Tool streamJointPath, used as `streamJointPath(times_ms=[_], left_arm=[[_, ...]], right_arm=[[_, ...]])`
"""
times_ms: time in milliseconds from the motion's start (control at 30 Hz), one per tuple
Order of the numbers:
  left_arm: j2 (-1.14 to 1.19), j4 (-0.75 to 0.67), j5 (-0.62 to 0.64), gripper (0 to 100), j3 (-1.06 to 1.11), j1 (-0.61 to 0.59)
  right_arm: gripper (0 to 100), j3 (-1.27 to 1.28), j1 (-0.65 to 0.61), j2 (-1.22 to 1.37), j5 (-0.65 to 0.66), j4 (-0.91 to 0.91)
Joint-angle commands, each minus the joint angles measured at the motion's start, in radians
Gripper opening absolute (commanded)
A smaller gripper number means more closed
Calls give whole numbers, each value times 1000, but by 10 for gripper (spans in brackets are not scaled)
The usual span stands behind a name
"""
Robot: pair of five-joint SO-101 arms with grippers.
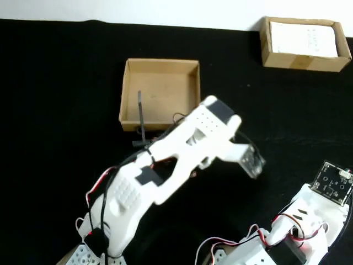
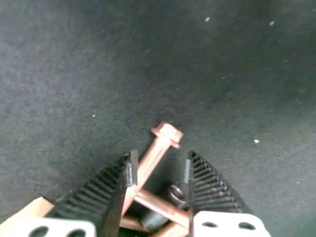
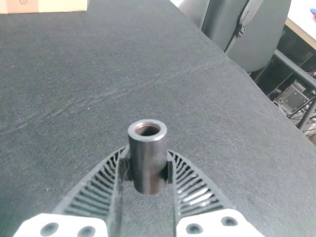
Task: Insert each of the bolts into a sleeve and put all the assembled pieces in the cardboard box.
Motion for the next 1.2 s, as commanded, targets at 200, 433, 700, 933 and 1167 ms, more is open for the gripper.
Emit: streamJointPath(times_ms=[200,433,700,933,1167], left_arm=[[15,29,-97,168,5,-50],[13,28,-57,168,130,8],[15,21,-12,115,127,27],[4,29,60,80,47,15],[-2,35,273,188,-101,-21]], right_arm=[[7,-10,4,-13,3,-21],[7,-8,4,-13,2,-21],[7,-15,8,-13,2,-18],[7,-8,12,-13,2,-16],[7,-8,4,-13,2,-16]])
